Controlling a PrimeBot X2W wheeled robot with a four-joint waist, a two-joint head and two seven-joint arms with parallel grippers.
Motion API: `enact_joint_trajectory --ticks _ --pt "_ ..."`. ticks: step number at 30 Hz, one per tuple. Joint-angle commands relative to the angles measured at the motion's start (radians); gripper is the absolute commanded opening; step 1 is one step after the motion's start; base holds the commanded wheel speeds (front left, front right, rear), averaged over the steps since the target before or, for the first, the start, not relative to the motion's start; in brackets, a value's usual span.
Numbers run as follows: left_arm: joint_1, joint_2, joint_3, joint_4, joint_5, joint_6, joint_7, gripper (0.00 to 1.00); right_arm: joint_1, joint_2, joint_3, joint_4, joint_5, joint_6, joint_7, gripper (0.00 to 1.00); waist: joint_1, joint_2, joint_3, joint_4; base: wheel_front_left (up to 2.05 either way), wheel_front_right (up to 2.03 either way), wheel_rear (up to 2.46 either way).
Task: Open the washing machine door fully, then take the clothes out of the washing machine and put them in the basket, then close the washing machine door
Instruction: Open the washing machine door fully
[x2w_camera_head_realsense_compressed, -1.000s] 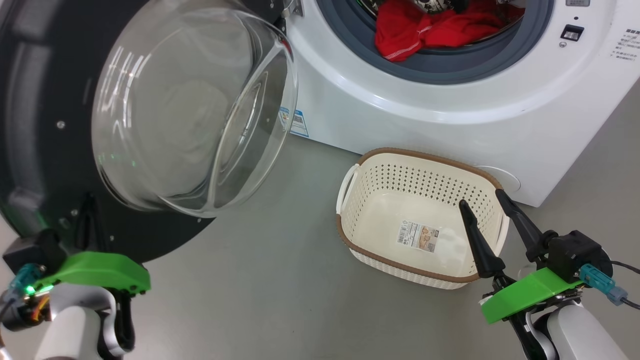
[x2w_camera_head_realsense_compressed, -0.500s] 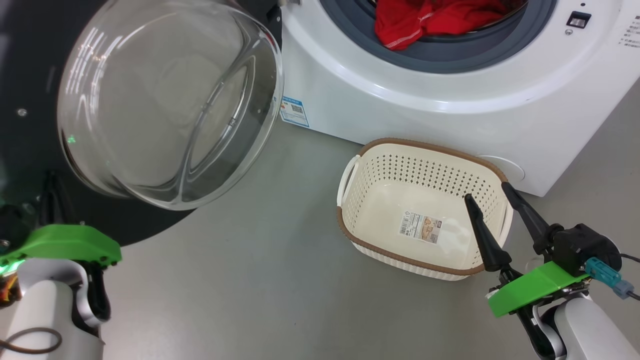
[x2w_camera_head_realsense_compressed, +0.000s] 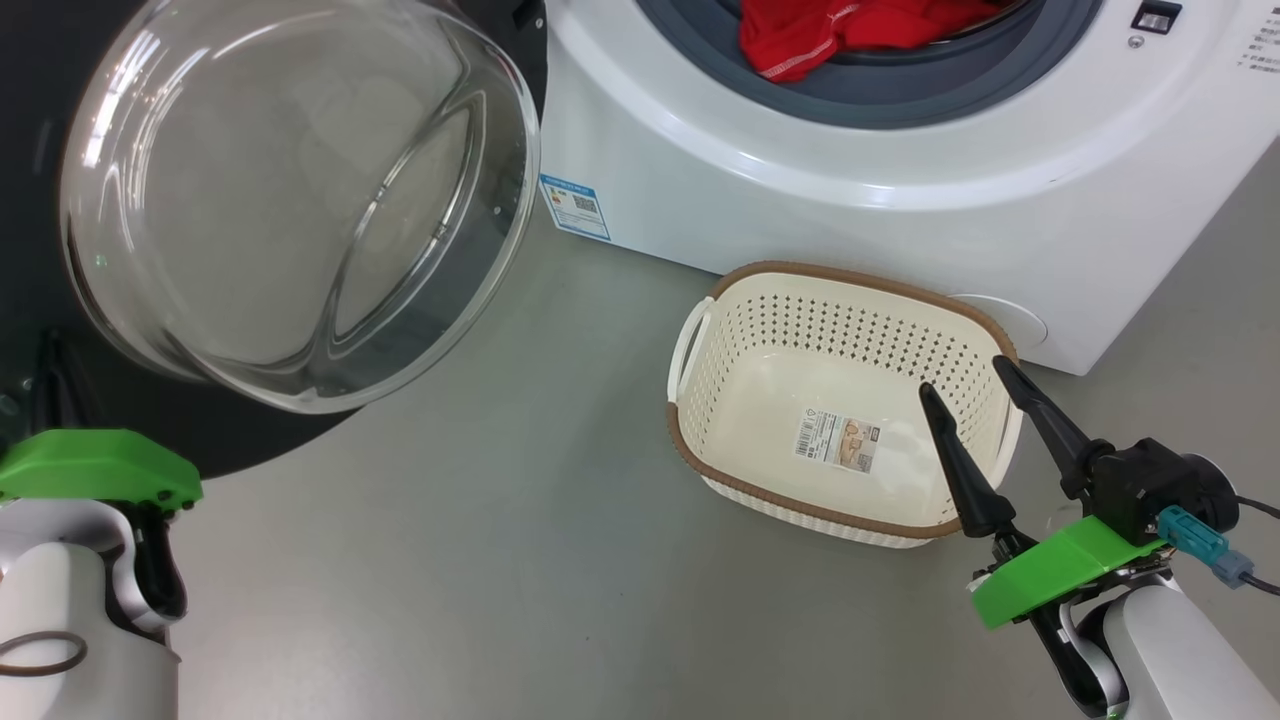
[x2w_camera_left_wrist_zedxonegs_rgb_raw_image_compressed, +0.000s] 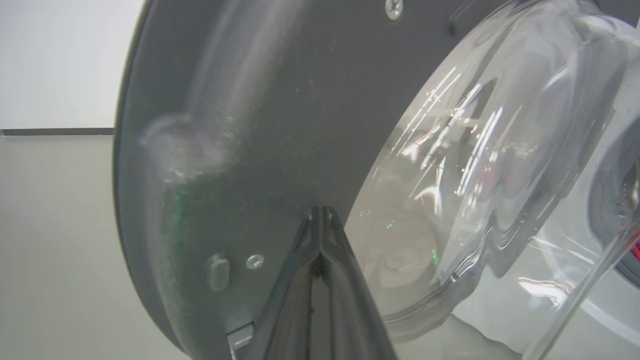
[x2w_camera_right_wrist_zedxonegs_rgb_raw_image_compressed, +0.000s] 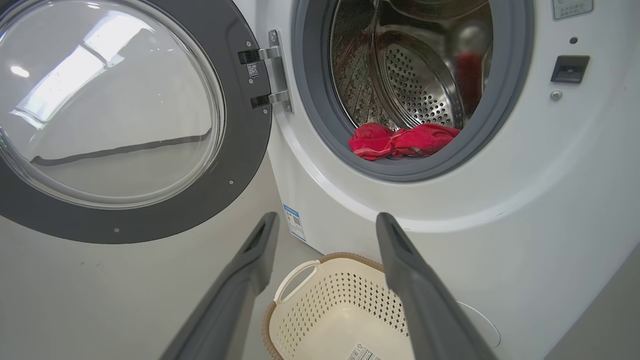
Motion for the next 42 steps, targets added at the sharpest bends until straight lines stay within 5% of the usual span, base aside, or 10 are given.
enact_joint_trajectory --ticks 1,4,5,8,19,25,42 --pt "-0.025 0.053 0.045 -0.023 0.011 -0.006 -0.008 0.00 -0.021 -0.001 0.020 -0.020 0.000 0.007 -0.006 1.00 0.0000 -0.0001 -0.003 -0.002 0.00 0.00 0.00" --pt "-0.008 0.038 0.069 -0.061 0.026 -0.022 -0.008 0.00 -0.022 0.009 0.016 -0.018 0.003 0.007 -0.006 1.00 0.0000 -0.0001 -0.016 -0.007 0.00 0.00 0.00" --pt "0.000 0.034 0.076 -0.076 0.033 -0.025 -0.008 0.17 -0.022 0.014 0.014 -0.020 0.005 0.007 -0.006 1.00 0.0000 -0.0001 -0.021 -0.009 0.00 0.00 0.00" --pt "0.031 0.019 0.093 -0.116 0.055 -0.023 -0.008 1.00 -0.019 0.026 0.011 -0.036 0.010 0.007 -0.006 1.00 0.0000 -0.0001 -0.034 -0.020 0.00 0.00 0.00" --pt "0.085 -0.026 0.118 -0.381 0.103 -0.032 -0.008 1.00 -0.007 0.067 -0.041 -0.071 -0.002 0.007 -0.006 1.00 0.0000 -0.0001 -0.059 -0.119 0.00 0.00 0.00" --pt "0.111 -0.047 0.072 -0.526 0.123 -0.083 -0.008 1.00 0.000 0.095 -0.060 -0.086 -0.003 0.007 -0.006 1.00 0.0000 -0.0001 -0.078 -0.196 0.00 0.00 0.00" --pt "0.245 -0.062 -0.062 -0.563 0.105 -0.191 0.020 1.00 0.049 0.144 -0.193 -0.124 -0.018 0.007 -0.006 1.00 0.0000 -0.0001 -0.160 -0.392 0.00 0.00 0.00"
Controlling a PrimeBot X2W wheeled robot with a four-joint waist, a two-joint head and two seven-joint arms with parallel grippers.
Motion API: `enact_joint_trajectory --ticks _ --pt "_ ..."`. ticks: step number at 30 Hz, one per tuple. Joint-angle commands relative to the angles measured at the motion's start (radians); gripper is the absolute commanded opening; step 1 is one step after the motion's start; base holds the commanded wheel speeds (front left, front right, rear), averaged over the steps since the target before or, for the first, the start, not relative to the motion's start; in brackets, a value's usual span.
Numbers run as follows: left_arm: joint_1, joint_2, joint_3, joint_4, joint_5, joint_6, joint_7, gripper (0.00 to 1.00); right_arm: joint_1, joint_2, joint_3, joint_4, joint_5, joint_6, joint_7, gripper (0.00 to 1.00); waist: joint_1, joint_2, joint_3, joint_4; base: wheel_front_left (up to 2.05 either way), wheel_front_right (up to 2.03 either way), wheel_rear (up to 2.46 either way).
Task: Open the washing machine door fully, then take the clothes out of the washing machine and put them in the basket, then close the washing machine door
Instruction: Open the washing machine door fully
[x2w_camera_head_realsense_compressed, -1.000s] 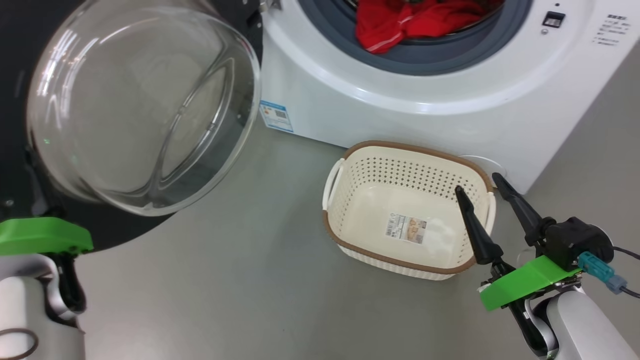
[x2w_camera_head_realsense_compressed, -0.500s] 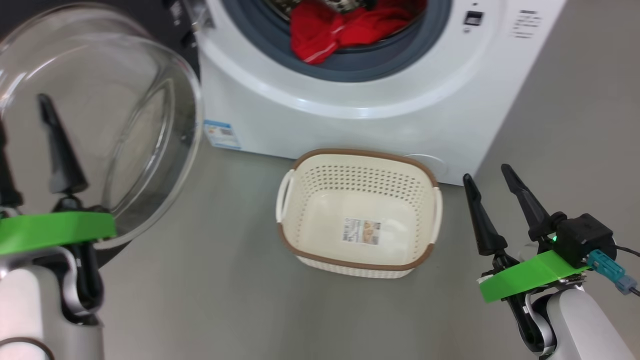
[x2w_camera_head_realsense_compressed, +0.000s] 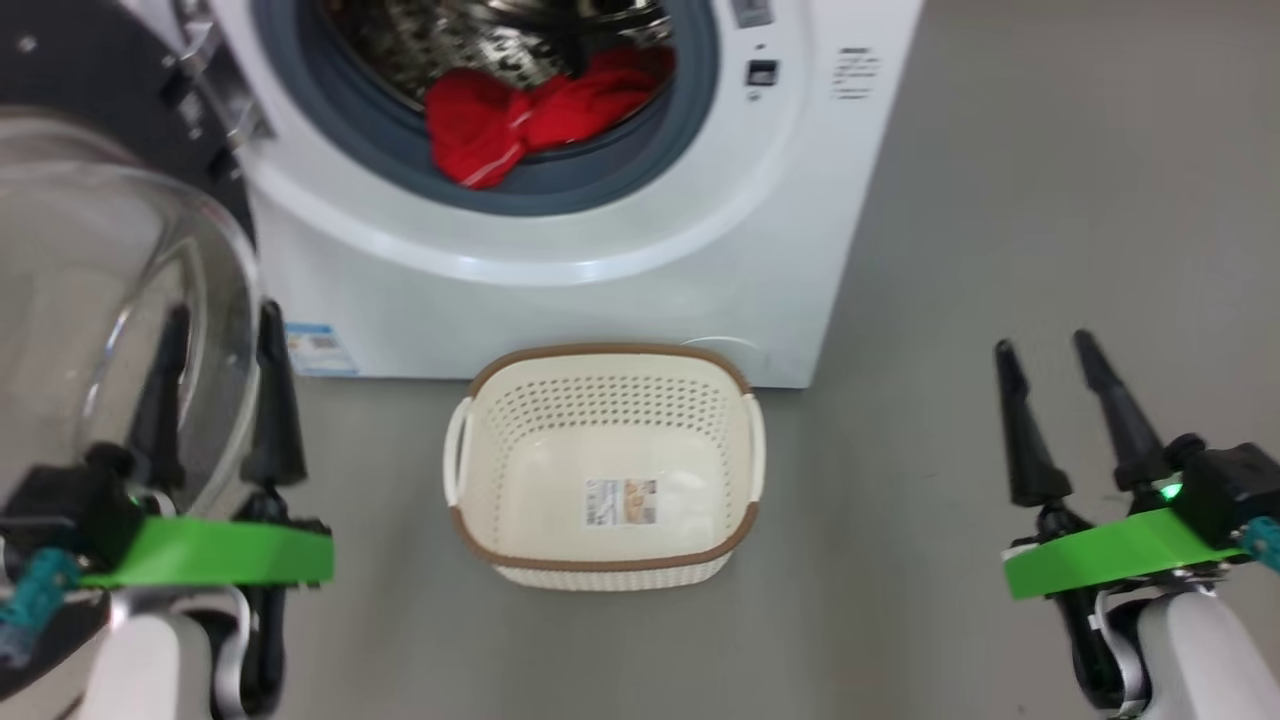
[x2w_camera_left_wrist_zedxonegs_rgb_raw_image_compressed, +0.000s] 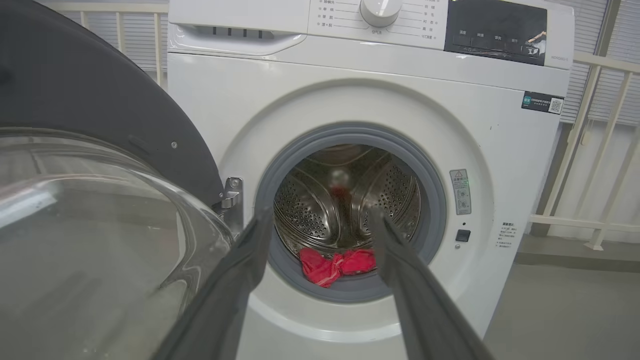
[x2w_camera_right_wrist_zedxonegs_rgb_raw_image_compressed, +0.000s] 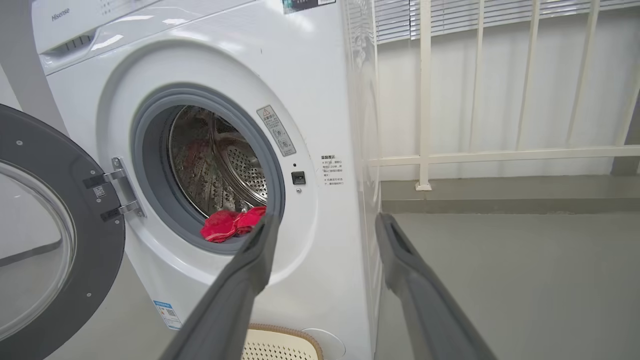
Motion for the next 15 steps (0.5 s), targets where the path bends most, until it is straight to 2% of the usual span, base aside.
enact_joint_trajectory --ticks 1,5,15 --pt "0.016 0.029 0.020 -0.017 -0.004 -0.010 -0.004 1.00 -0.001 0.001 0.001 -0.043 -0.012 0.007 -0.006 1.00 0.0000 -0.0001 -0.037 -0.059 0.00 0.00 0.00" --pt "0.058 0.033 0.003 -0.003 0.003 -0.018 -0.014 1.00 0.019 0.004 -0.015 -0.043 -0.040 0.007 -0.006 1.00 0.0000 -0.0001 -0.055 -0.094 0.00 0.00 0.00" --pt "0.196 0.044 -0.021 0.075 0.023 -0.032 -0.029 1.00 0.079 0.005 0.054 -0.026 -0.028 0.007 -0.006 1.00 0.0000 -0.0001 -0.125 -0.163 0.00 0.00 0.00"
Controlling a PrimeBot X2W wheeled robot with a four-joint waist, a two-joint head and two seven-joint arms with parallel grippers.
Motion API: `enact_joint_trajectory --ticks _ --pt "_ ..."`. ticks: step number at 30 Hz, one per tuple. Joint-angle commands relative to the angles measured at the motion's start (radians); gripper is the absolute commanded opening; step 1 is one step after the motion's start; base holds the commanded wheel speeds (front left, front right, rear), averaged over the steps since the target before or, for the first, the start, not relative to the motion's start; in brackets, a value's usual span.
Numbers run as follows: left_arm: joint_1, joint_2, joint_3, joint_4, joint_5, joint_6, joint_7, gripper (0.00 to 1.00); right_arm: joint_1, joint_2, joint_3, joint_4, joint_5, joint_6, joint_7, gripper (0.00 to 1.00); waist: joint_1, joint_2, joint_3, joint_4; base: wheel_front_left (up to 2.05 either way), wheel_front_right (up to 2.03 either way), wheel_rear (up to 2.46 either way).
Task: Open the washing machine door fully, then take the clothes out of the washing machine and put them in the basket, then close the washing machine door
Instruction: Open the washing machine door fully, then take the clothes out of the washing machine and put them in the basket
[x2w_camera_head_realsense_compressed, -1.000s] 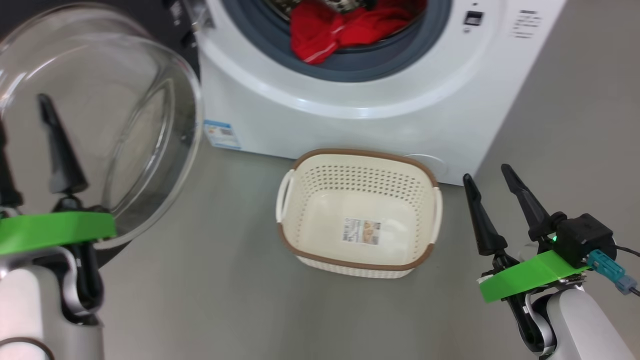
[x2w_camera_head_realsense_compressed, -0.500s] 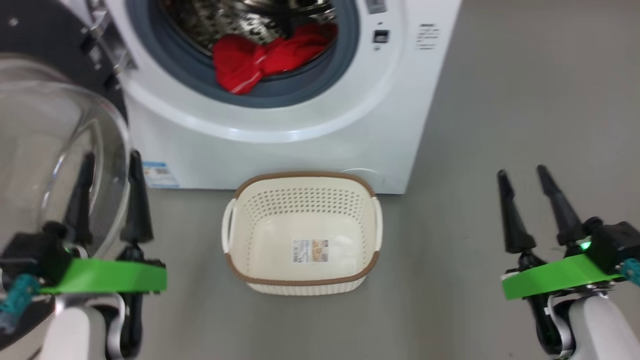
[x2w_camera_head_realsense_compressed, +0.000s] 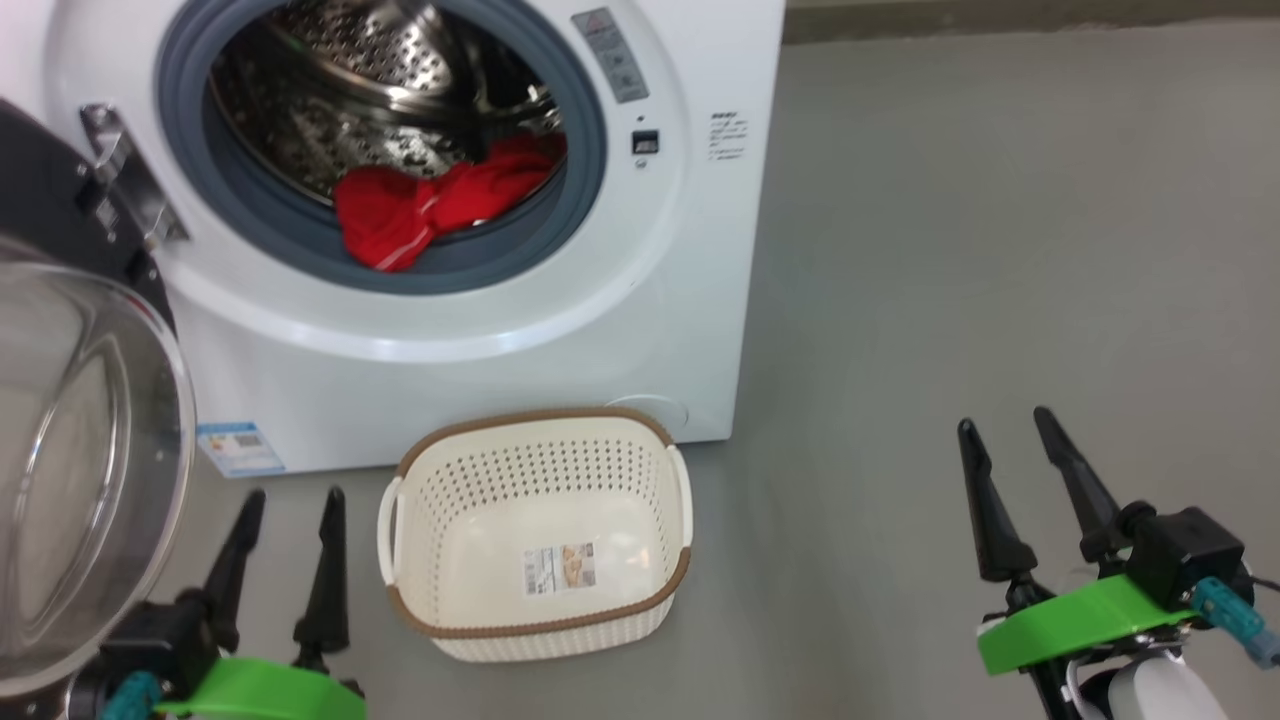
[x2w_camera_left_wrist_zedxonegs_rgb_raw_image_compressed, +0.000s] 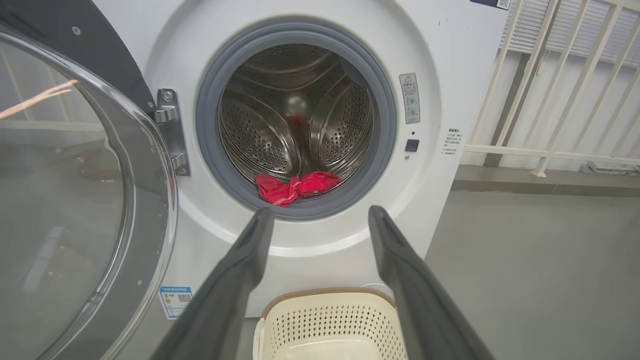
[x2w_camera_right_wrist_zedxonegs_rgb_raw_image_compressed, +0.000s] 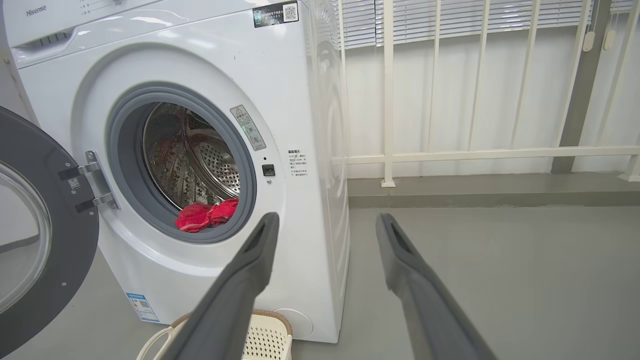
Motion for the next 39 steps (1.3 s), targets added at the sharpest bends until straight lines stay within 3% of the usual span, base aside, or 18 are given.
enact_joint_trajectory --ticks 1,28,39 --pt "0.004 0.025 0.026 -0.009 0.010 -0.006 -0.011 1.00 -0.002 -0.002 0.033 -0.021 -0.002 0.006 -0.006 1.00 0.0000 0.0000 -0.037 -0.036 0.00 0.00 0.00" --pt "0.110 -0.014 0.069 0.016 0.057 -0.010 -0.012 1.00 0.071 -0.016 -0.012 -0.062 -0.008 0.006 -0.006 1.00 0.0000 0.0000 -0.094 -0.064 0.00 0.00 0.00" --pt "0.100 -0.026 0.079 -0.011 0.013 -0.016 -0.012 1.00 0.072 -0.020 -0.012 -0.065 -0.008 0.006 -0.006 1.00 0.0000 0.0000 -0.087 -0.068 0.00 0.00 0.00"
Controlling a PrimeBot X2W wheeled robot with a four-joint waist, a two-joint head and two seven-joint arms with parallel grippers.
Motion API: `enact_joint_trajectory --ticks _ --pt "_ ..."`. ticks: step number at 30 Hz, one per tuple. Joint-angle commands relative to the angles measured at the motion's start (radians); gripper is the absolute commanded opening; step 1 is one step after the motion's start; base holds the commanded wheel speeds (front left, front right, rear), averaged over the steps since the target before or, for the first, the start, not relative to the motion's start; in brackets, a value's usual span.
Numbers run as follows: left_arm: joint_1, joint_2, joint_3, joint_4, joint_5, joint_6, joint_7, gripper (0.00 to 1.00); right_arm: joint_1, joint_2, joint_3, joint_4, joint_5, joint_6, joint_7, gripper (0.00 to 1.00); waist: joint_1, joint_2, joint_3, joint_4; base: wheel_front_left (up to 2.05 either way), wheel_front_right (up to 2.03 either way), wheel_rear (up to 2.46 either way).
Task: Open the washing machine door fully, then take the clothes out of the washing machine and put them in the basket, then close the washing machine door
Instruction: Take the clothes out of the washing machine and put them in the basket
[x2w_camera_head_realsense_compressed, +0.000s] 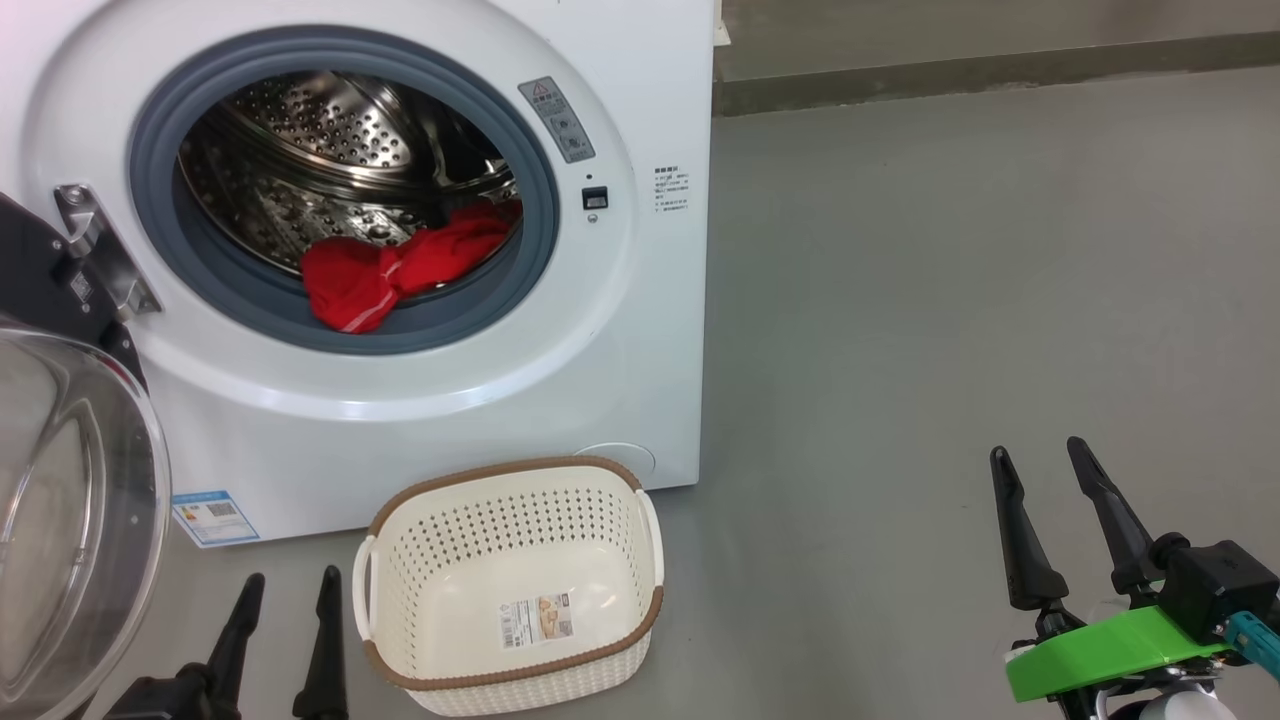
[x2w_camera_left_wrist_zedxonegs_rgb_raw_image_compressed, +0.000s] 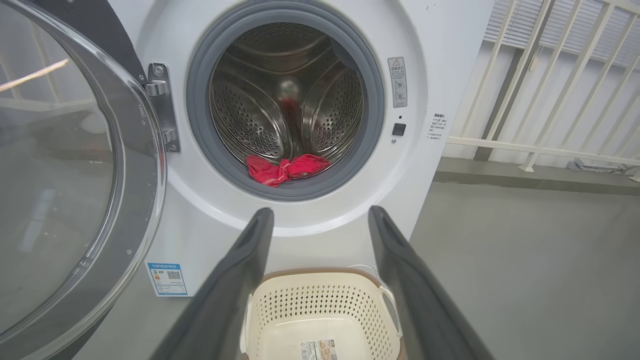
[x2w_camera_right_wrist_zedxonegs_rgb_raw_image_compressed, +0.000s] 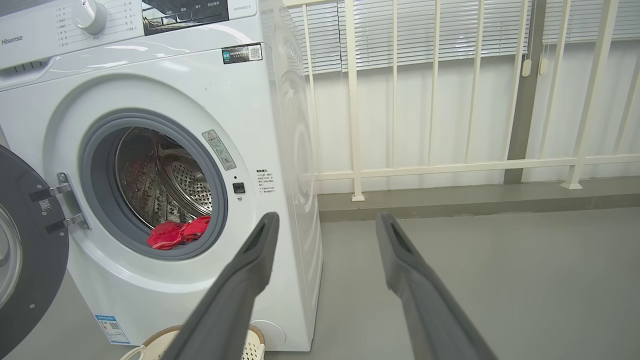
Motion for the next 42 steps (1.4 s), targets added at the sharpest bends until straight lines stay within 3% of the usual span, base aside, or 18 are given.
enact_joint_trajectory --ticks 1,17,31,42 --pt "-0.033 0.013 0.030 -0.029 0.005 -0.008 -0.012 1.00 -0.007 -0.013 0.027 -0.027 -0.009 0.006 -0.006 1.00 0.0000 0.0000 0.001 0.000 0.00 0.00 0.00" --pt "-0.058 0.026 0.036 0.022 0.053 0.019 -0.012 1.00 -0.015 -0.014 0.039 -0.020 -0.001 0.006 -0.006 1.00 0.0000 0.0000 0.012 -0.004 0.56 -0.56 0.00" --pt "-0.067 0.022 0.026 -0.004 0.006 -0.002 -0.012 1.00 -0.020 -0.017 0.045 -0.017 0.032 0.006 -0.006 1.00 0.0000 0.0000 0.010 -0.004 1.78 -1.77 0.00" --pt "-0.053 0.020 0.032 -0.013 0.024 0.000 -0.012 1.00 -0.016 -0.024 0.051 -0.016 0.032 0.006 -0.006 1.00 0.0000 0.0000 0.004 -0.002 0.42 -0.42 0.00"
